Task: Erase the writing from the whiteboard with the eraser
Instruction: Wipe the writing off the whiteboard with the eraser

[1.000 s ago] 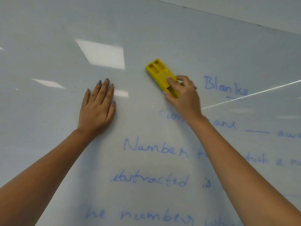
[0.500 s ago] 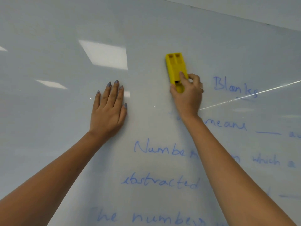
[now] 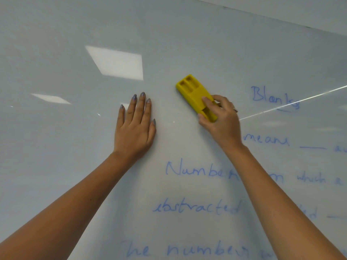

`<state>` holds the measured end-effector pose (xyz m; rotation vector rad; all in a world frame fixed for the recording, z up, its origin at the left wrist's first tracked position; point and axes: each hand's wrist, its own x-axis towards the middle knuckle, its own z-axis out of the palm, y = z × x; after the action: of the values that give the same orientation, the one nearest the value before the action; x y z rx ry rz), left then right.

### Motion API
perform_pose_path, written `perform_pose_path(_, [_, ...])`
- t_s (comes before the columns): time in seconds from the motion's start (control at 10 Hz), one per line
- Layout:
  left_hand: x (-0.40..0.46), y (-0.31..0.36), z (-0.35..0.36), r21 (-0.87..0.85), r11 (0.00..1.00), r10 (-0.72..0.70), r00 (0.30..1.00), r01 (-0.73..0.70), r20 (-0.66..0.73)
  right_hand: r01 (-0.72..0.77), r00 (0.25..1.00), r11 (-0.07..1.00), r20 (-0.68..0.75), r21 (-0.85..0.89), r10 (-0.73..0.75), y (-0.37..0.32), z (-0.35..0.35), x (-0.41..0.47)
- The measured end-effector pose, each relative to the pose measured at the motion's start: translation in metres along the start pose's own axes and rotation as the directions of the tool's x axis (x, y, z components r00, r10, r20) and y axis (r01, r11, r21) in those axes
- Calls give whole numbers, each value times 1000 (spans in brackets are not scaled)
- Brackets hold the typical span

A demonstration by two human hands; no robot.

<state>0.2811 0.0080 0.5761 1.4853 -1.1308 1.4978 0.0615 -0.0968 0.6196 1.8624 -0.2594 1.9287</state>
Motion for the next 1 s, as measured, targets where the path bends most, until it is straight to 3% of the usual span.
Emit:
perform_pose_path(0.2, [-1,-1,5,1,1000,10,1000,-10,-21,-365,909,930,-202,41,365,32,-15,-4])
perform_pose_path(0.3, [-1,-1,6,-4,1000,14,999,-14,-34,-370,907,928,-195,50,373,15,-7,-7])
perform_pose_path(0.5, [-1,-2,7,3,1000,19,998,-19,-52,-42,999,998,-25,35,43,-29,7,-50])
perform_pose_path(0.6, [-1,-3,6,18,1000,16,998,-15,-60,100,994,994,44,34,-102,-23,1,-76])
perform_pose_path(0.7, [-1,-2,5,3,1000,15,998,-15,-64,124,991,992,43,-1,-123,1,-13,-84])
perform_pose_path(0.9, [-7,-2,-2,-55,998,21,994,-27,-107,-192,975,981,-118,-38,187,48,-37,-68])
perform_pose_path(1.0, [-18,-2,-3,-44,998,33,994,-37,-106,-275,950,961,-156,-14,269,44,-32,-58])
